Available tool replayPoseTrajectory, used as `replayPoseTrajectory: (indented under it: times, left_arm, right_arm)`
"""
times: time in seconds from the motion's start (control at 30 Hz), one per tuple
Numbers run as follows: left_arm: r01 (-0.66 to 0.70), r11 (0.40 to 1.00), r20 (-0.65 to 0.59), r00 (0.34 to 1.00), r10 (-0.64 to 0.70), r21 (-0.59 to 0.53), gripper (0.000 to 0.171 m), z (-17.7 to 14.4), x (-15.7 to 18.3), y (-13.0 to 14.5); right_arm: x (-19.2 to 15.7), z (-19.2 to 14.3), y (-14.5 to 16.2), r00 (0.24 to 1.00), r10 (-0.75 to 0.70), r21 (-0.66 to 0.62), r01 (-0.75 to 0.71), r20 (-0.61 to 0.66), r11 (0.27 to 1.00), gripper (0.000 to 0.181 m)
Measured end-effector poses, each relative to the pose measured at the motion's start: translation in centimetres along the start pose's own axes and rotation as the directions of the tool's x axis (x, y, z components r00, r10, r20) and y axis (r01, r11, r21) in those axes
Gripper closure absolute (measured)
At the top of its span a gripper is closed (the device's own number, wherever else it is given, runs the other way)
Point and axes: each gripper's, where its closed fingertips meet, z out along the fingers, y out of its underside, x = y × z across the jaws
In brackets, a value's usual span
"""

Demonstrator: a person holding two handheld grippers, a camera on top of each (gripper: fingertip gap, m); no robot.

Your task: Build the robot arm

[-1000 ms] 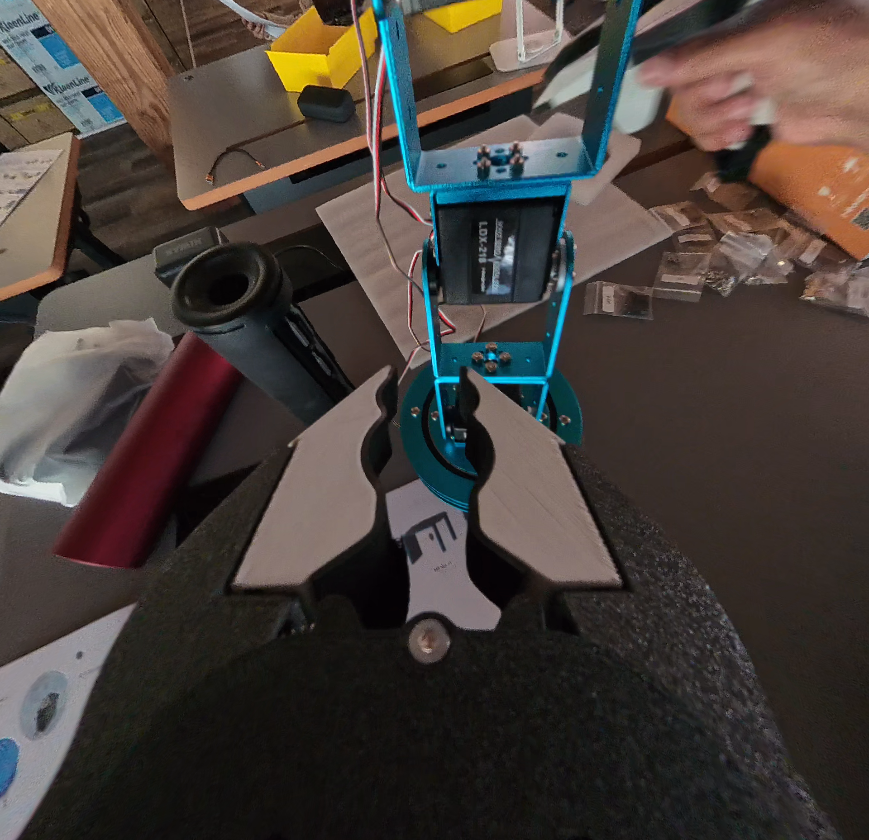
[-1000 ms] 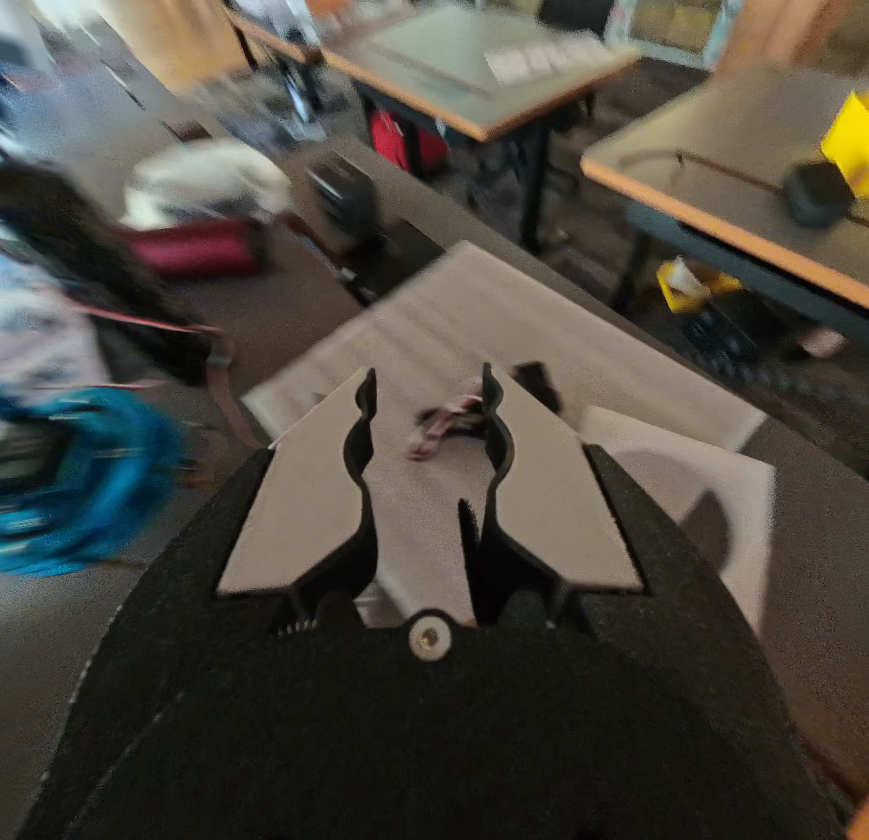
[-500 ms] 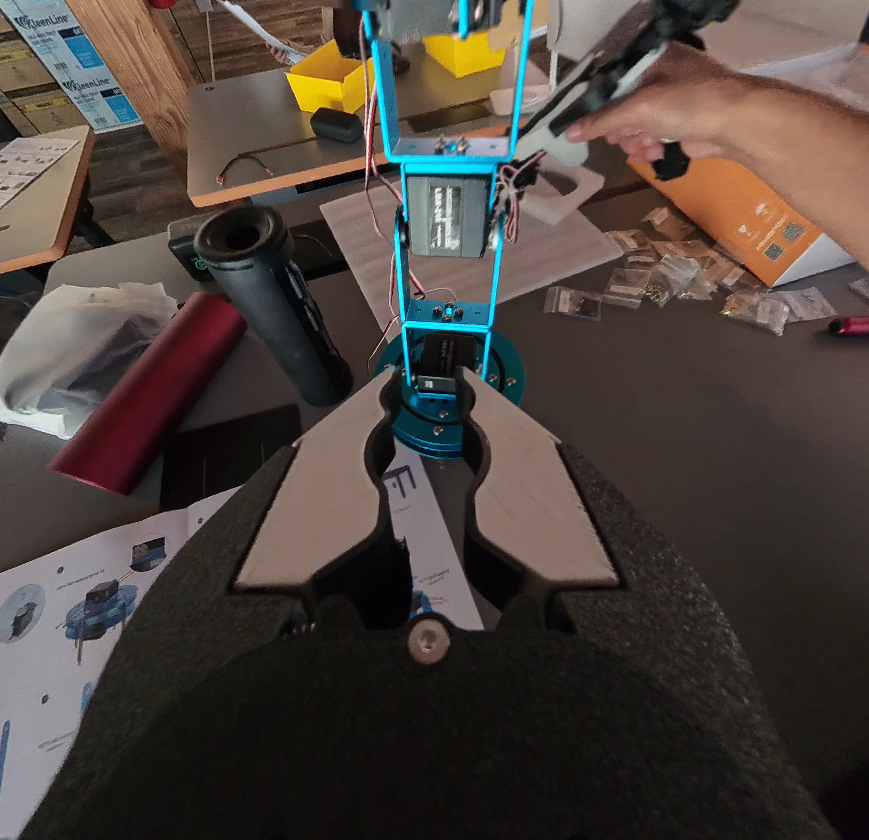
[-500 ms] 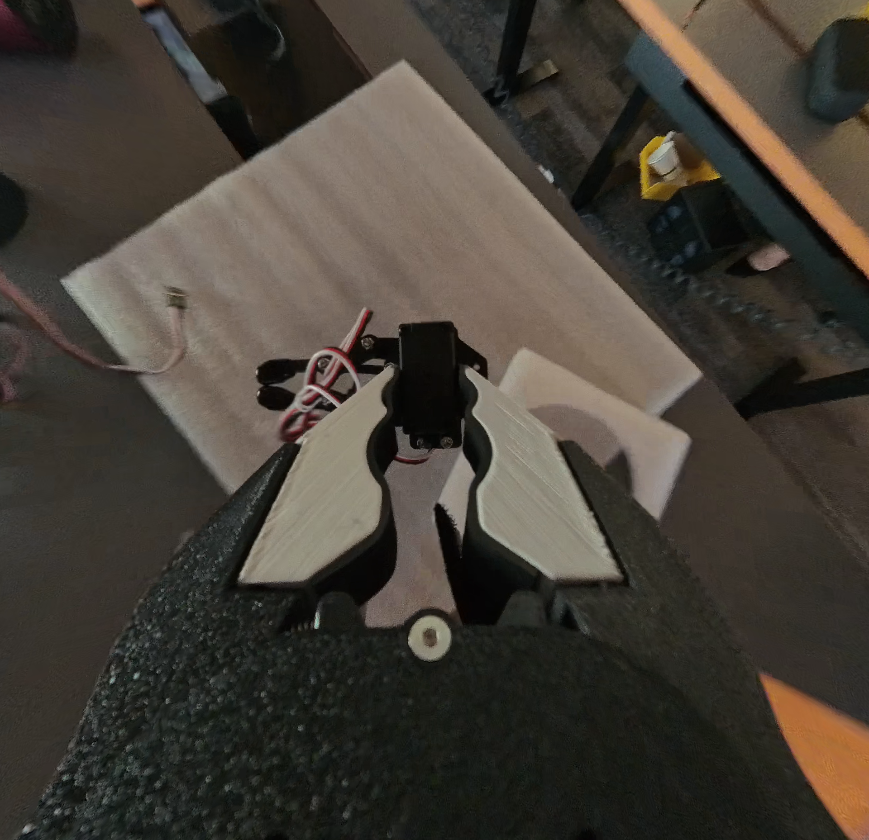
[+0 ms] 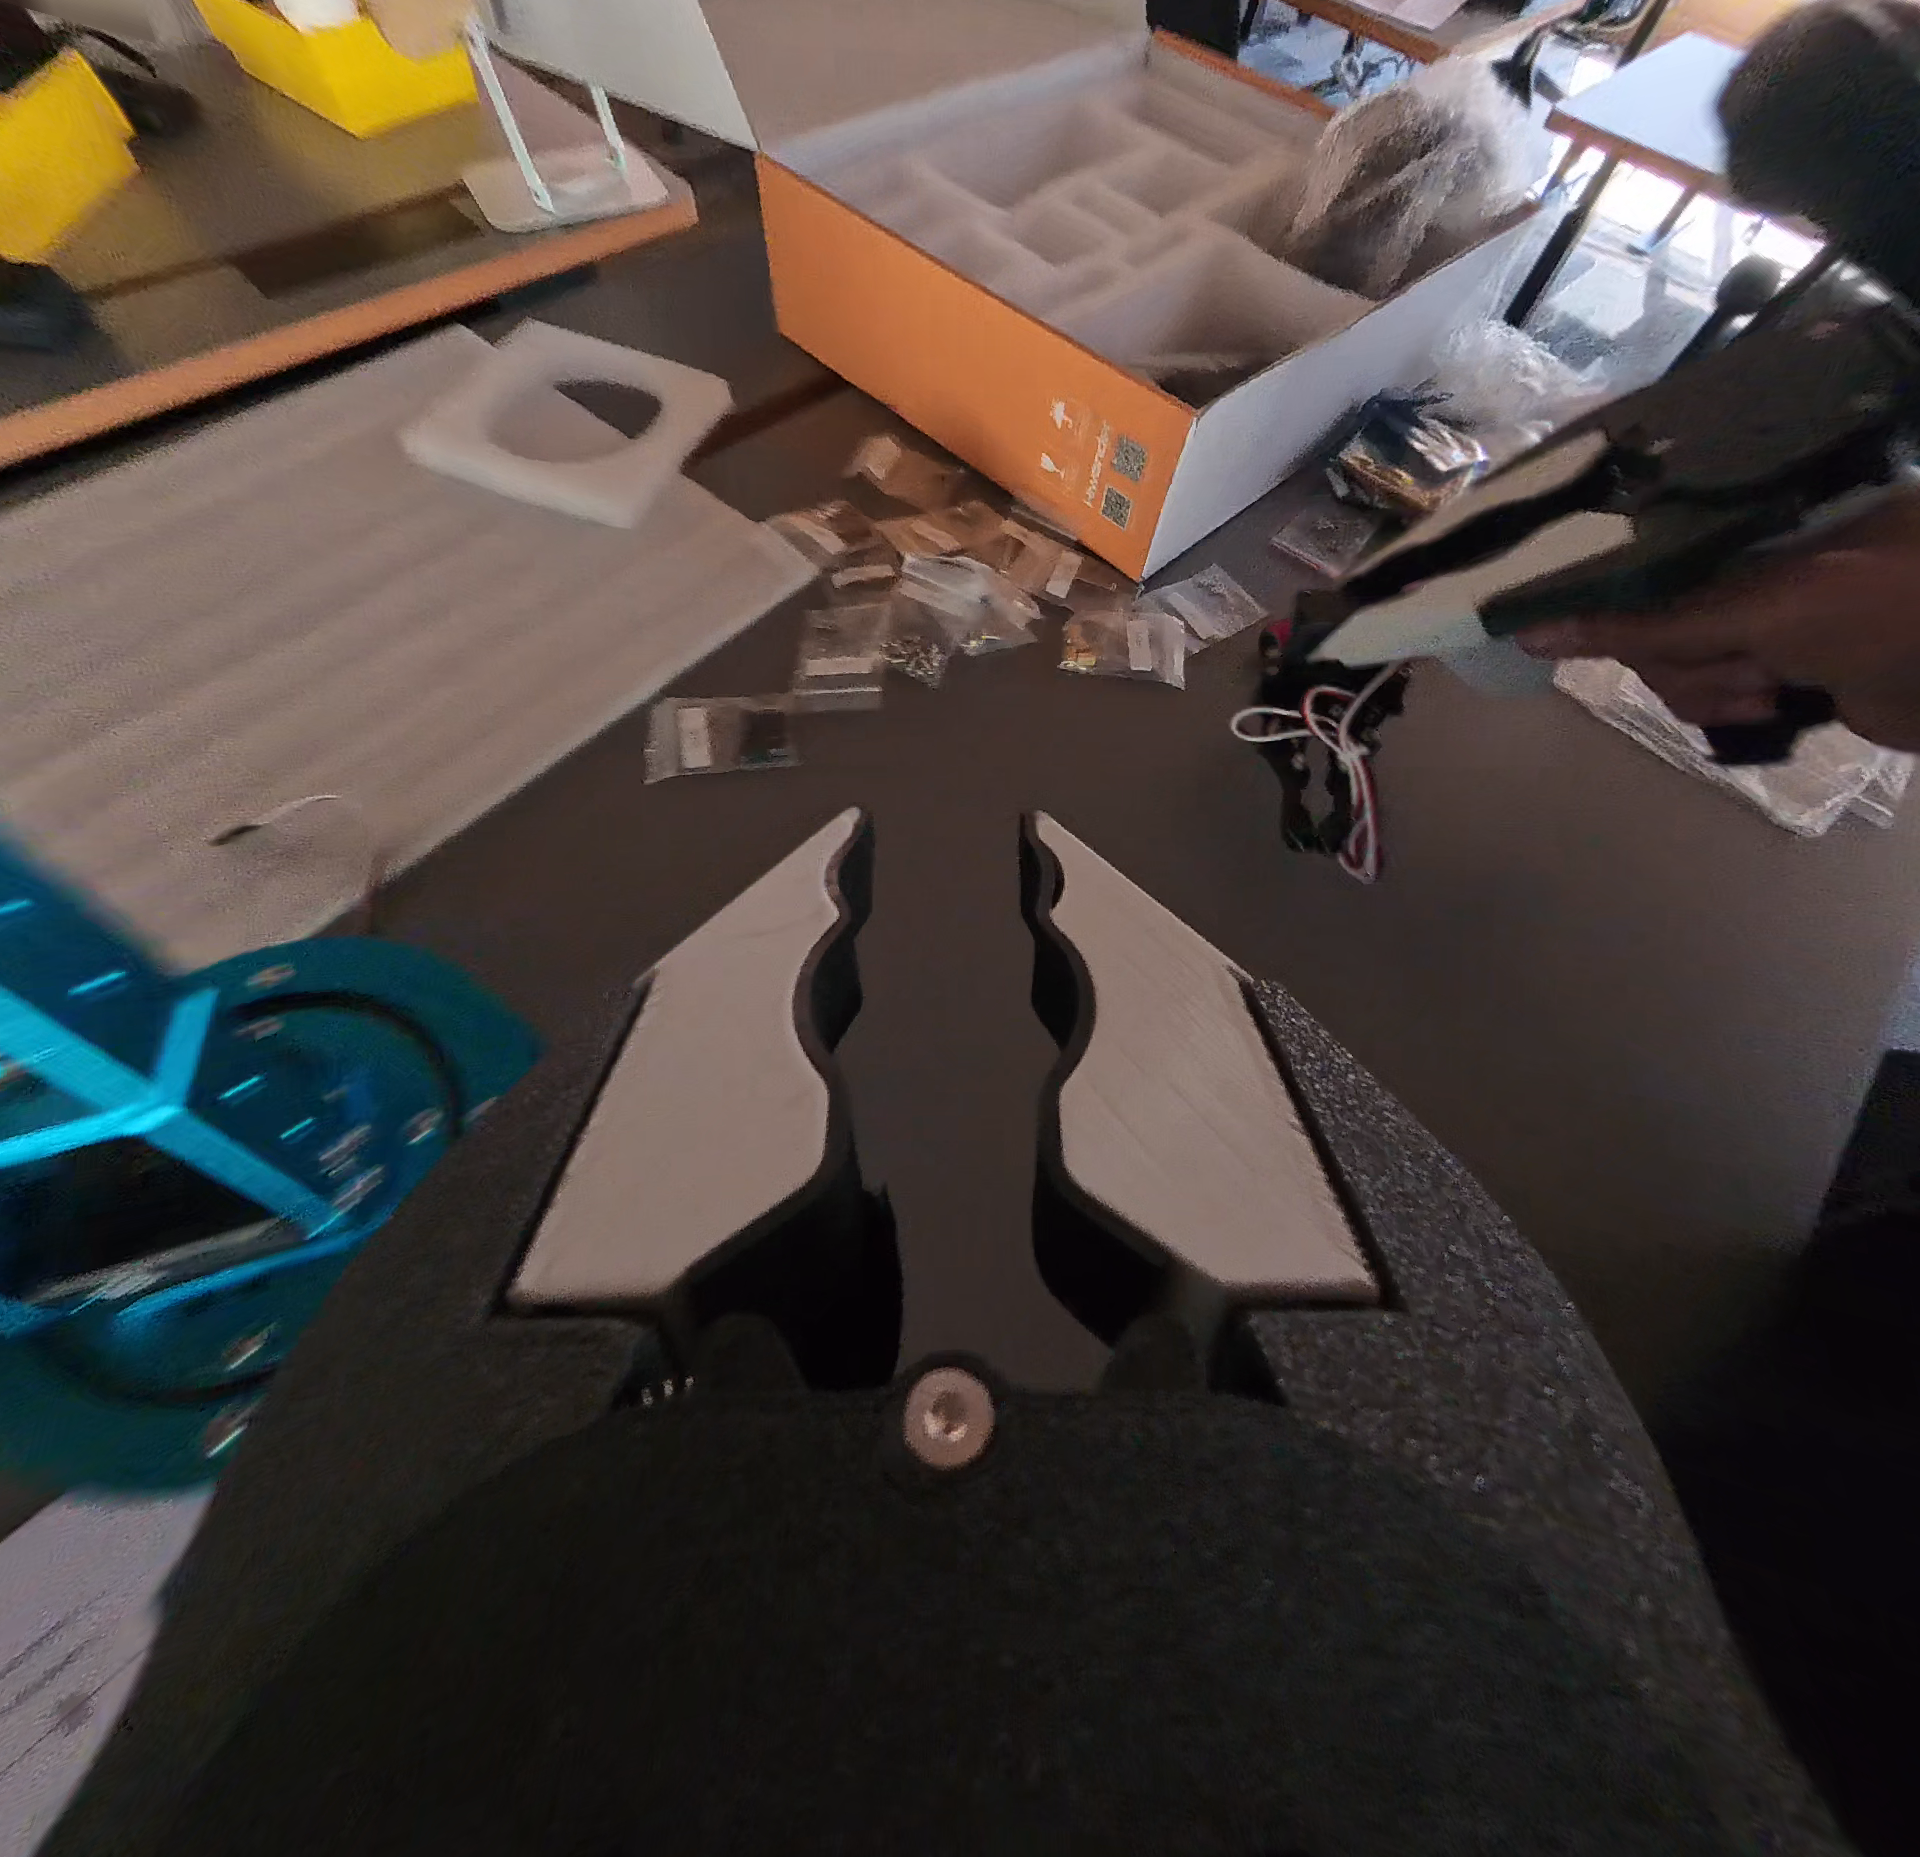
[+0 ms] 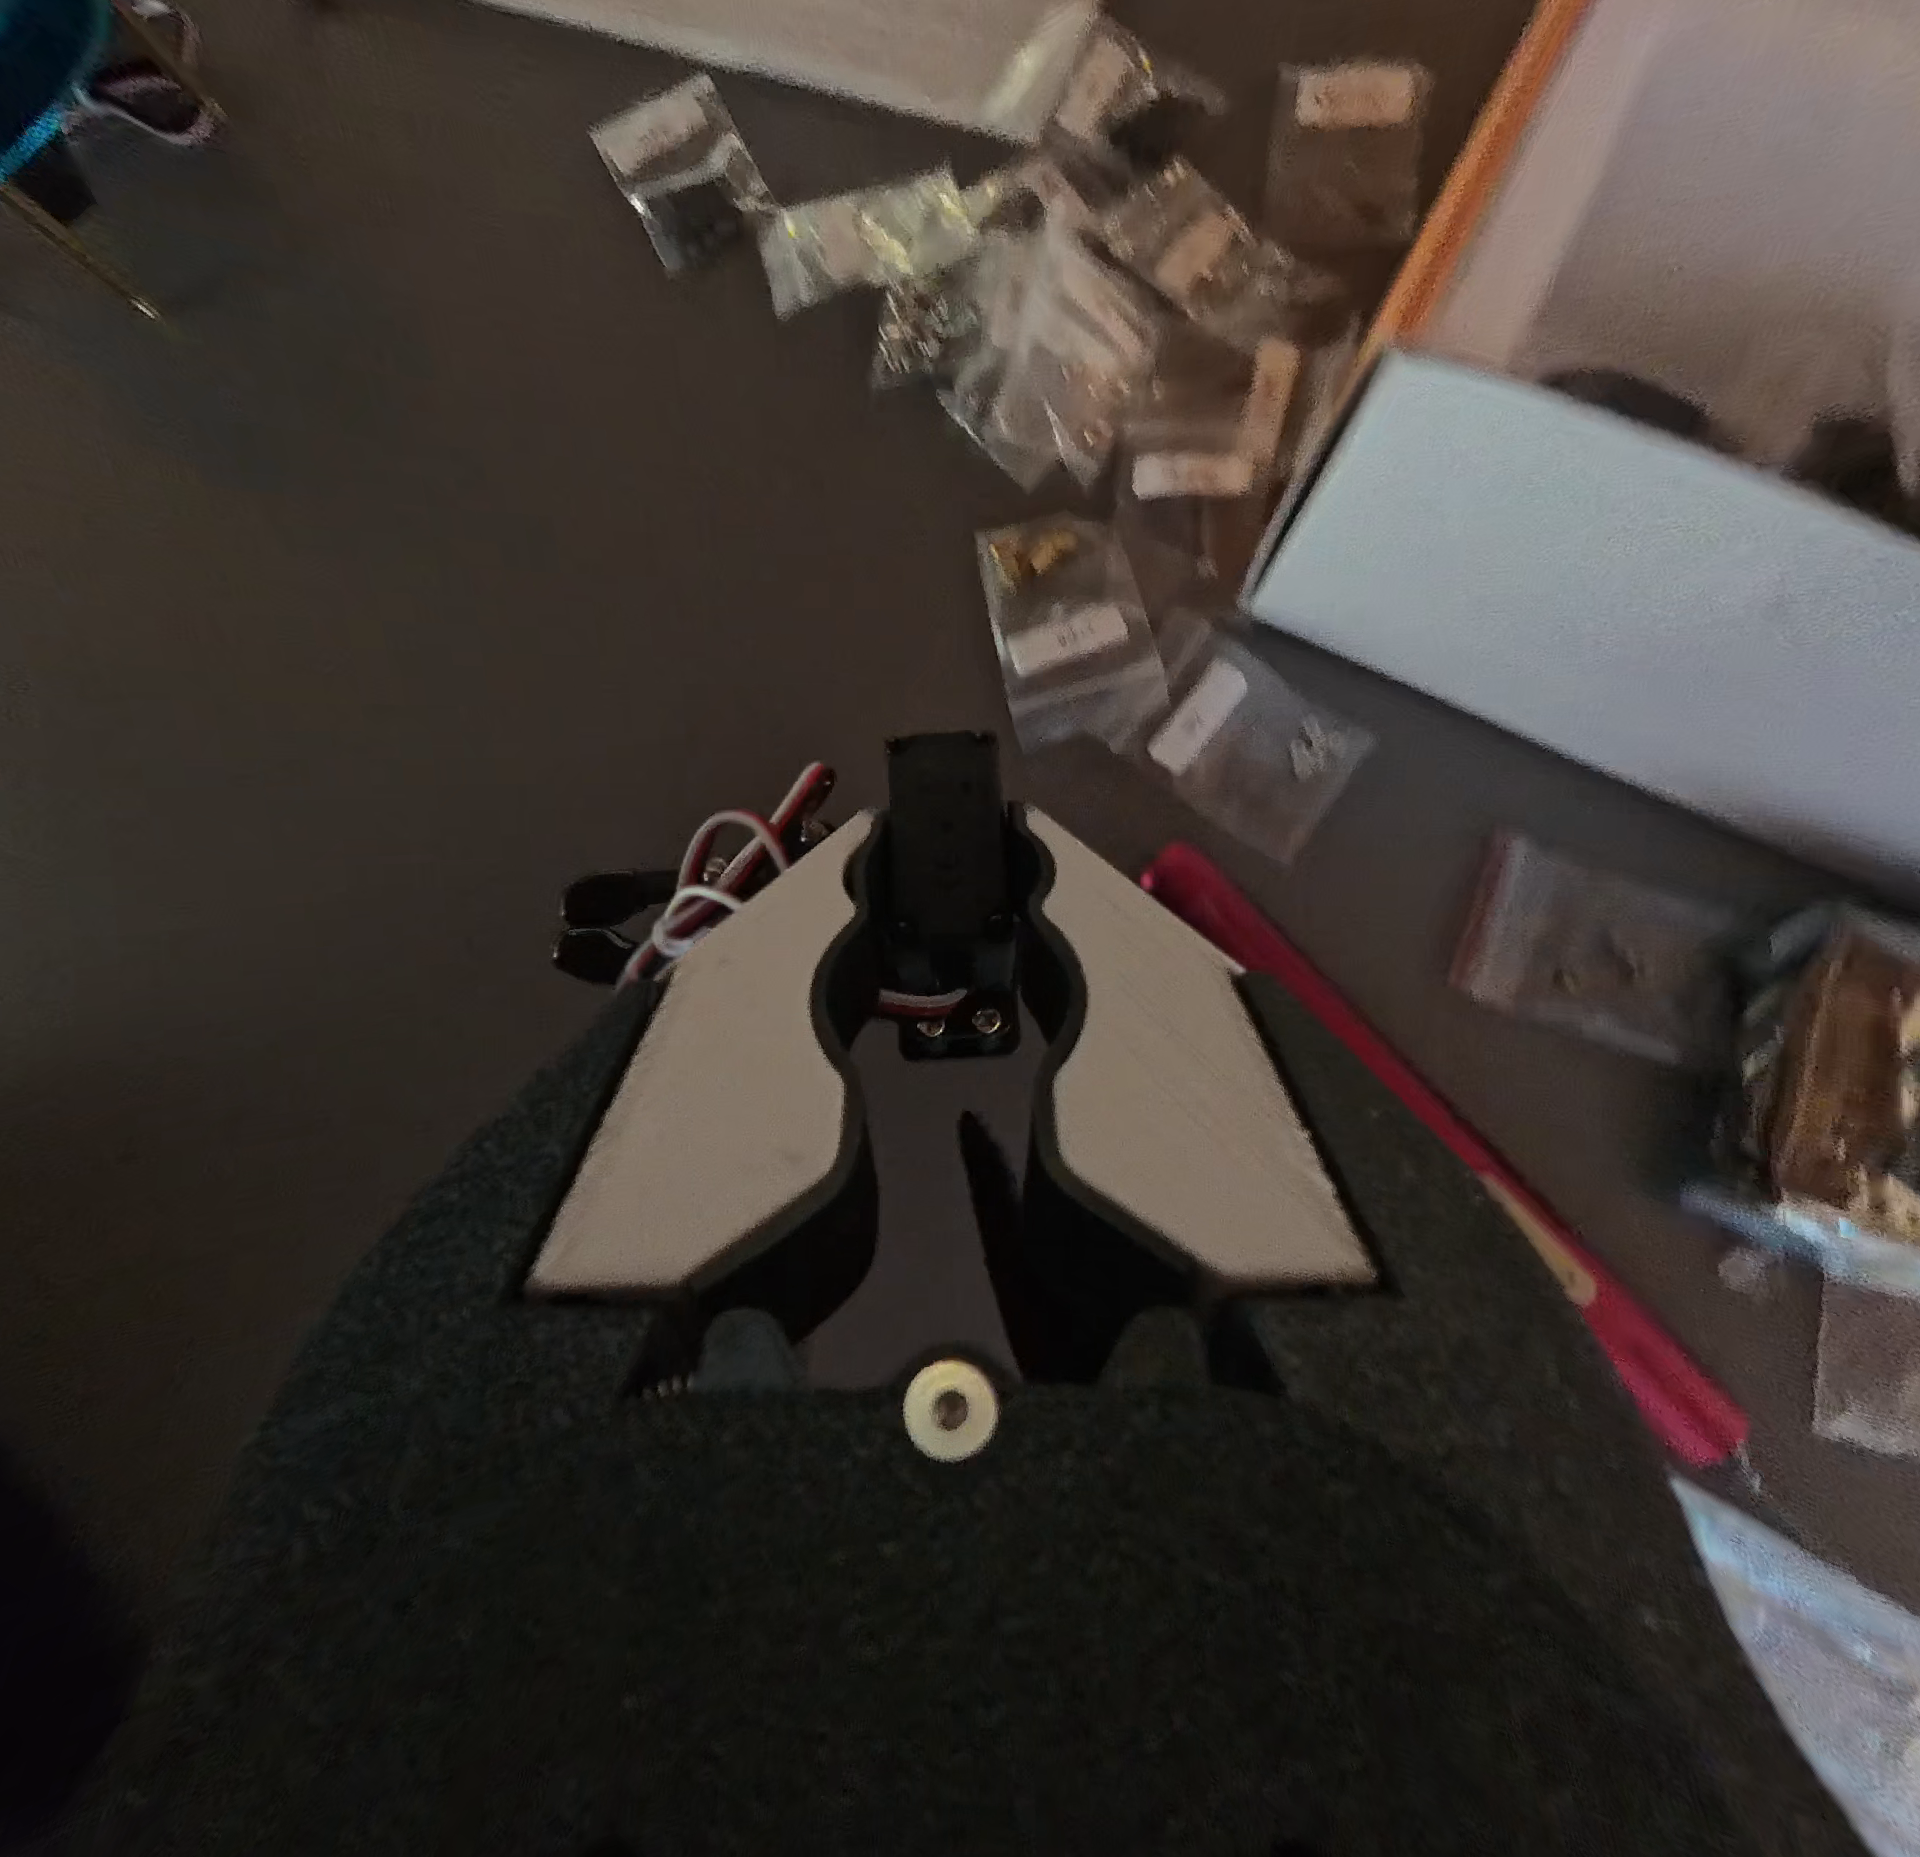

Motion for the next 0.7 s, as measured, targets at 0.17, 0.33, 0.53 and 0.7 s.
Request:
replayPoseTrajectory:
  times: [0.17,0.33,0.53,0.7]
  left_arm:
    - [0.126,0.984,0.008,0.992,-0.126,-0.126,0.128,11.2,-0.7,0.2]
    - [0.303,0.950,0.376,0.891,-0.256,-0.072,0.106,18.6,-14.6,-4.5]
    - [0.632,0.765,0.749,0.565,-0.345,-0.124,0.069,18.2,-32.8,0.7]
    - [0.755,0.647,0.804,0.448,-0.390,-0.107,0.060,16.8,-35.6,5.8]
  right_arm:
    - [1.3,-0.1,2.6,0.999,0.046,0.011,-0.046,-0.014,0.999,0.161]
    - [1.8,-0.2,2.7,0.996,-0.057,0.001,0.057,-0.064,0.998,0.161]
    - [1.6,0.1,2.7,0.996,-0.068,0.027,0.070,-0.058,0.997,0.157]
    - [0.6,-1.2,0.9,0.997,-0.051,0.108,0.045,0.056,0.993,0.124]
